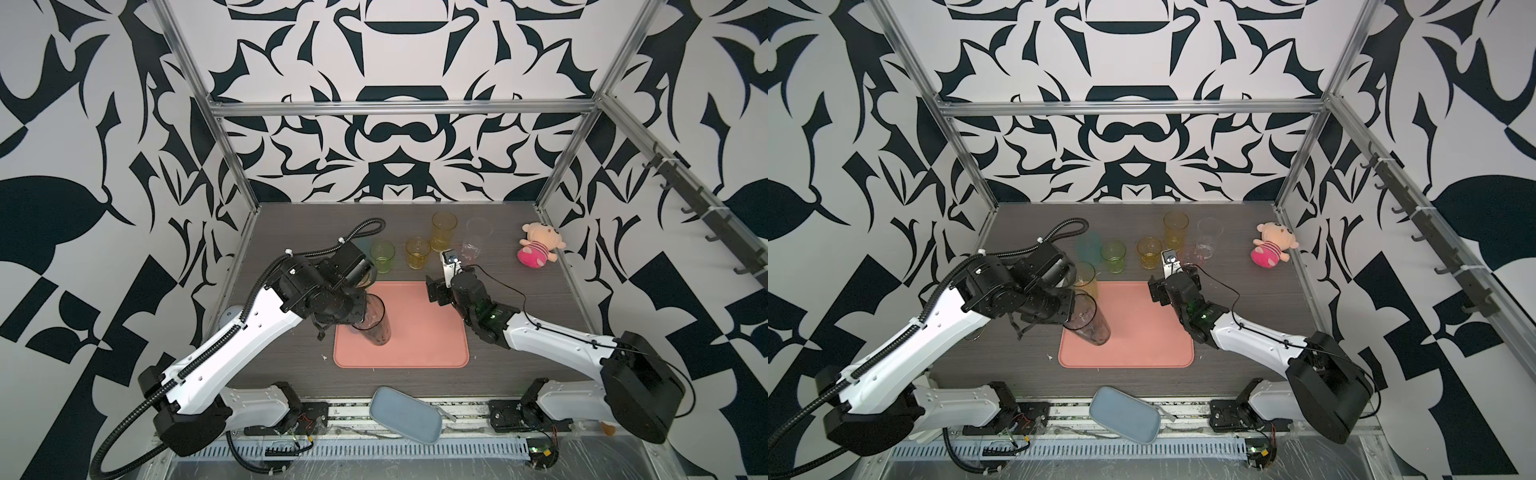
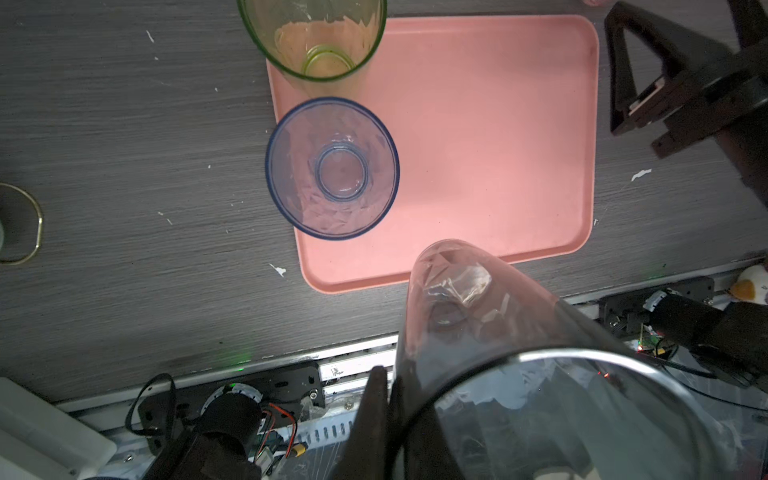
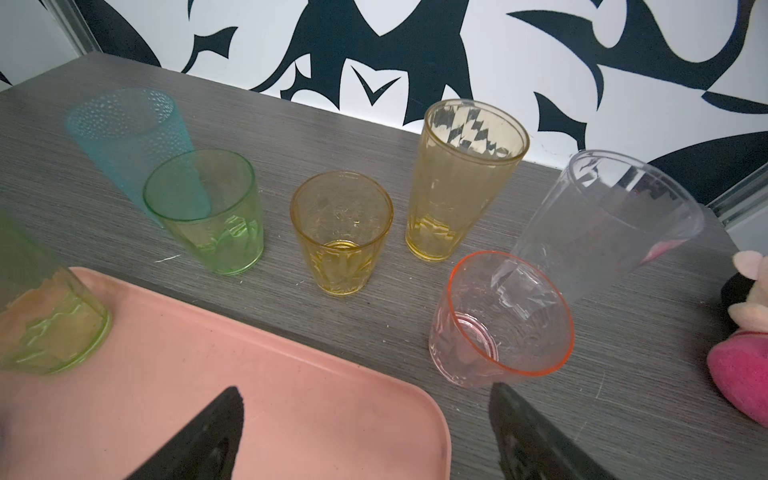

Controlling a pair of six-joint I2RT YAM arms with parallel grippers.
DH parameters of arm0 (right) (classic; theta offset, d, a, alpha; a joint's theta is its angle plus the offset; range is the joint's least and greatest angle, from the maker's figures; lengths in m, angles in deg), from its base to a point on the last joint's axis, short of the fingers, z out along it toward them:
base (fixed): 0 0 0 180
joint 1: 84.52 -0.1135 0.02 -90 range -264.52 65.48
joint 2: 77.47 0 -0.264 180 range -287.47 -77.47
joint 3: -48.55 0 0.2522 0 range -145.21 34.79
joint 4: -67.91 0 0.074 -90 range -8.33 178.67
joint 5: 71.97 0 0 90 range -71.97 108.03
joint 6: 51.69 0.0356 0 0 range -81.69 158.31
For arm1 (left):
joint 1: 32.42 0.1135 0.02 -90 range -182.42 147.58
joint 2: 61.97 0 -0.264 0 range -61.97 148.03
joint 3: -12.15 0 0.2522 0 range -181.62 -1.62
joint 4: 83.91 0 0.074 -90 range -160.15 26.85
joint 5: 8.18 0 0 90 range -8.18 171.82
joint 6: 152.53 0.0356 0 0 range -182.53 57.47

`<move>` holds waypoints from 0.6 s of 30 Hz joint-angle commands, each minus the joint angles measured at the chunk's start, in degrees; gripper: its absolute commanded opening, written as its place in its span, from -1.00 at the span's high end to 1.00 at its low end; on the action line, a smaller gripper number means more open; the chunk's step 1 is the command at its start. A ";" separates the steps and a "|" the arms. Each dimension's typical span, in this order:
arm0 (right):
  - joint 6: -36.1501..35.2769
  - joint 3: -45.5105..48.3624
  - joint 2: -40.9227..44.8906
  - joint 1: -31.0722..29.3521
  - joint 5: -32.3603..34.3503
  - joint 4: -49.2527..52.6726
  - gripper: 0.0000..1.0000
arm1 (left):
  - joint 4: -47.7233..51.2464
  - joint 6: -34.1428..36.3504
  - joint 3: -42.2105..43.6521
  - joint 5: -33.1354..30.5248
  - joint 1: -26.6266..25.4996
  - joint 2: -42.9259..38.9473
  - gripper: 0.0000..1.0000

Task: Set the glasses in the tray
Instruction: 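Lower the dark grey glass onto the tray edge nearest the robot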

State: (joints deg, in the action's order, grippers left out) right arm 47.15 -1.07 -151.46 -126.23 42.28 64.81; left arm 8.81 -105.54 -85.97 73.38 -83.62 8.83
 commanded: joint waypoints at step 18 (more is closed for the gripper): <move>0.62 -2.82 -0.25 -0.21 0.57 0.25 -0.89 | 4.09 -8.83 9.97 -3.05 -3.29 -5.08 1.00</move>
State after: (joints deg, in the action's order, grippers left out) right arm 47.17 -1.60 -151.81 -126.23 42.26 65.27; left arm 9.64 -112.47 -76.75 71.87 -86.77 5.29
